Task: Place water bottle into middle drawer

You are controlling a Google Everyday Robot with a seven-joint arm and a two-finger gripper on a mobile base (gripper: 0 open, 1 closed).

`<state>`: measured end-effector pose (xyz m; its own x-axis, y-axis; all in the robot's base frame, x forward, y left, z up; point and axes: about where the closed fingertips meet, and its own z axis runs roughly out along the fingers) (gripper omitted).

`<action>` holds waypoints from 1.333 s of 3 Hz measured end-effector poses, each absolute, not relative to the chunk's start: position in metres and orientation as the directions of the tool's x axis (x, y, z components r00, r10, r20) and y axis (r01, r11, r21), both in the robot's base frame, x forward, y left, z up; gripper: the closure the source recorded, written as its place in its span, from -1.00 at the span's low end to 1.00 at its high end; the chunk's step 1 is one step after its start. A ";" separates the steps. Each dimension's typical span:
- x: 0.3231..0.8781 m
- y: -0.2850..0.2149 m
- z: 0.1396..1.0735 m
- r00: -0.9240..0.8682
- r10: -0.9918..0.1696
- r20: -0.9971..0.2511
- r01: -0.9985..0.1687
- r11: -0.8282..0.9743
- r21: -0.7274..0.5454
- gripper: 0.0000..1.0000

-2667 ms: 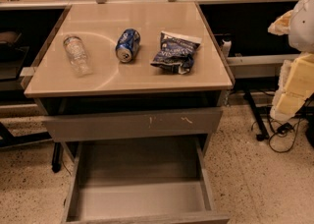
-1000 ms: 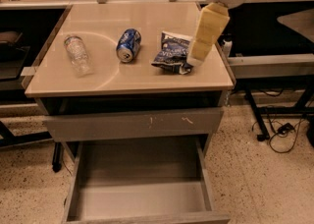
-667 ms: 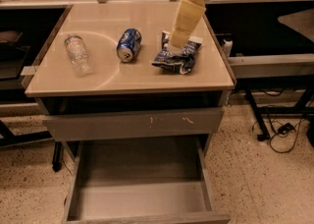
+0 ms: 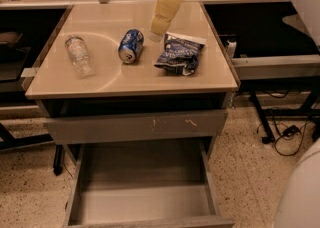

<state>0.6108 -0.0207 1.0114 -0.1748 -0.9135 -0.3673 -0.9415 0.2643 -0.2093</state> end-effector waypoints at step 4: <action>0.619 0.092 0.985 -0.173 -0.907 -0.385 -0.947 0.260 -0.187 -1.00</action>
Offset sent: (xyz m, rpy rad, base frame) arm 0.0068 0.0916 -0.0159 -0.1223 -0.0041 -0.1242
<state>0.6190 0.0922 0.9851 -0.1725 -0.9067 -0.3850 -0.9475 0.2596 -0.1868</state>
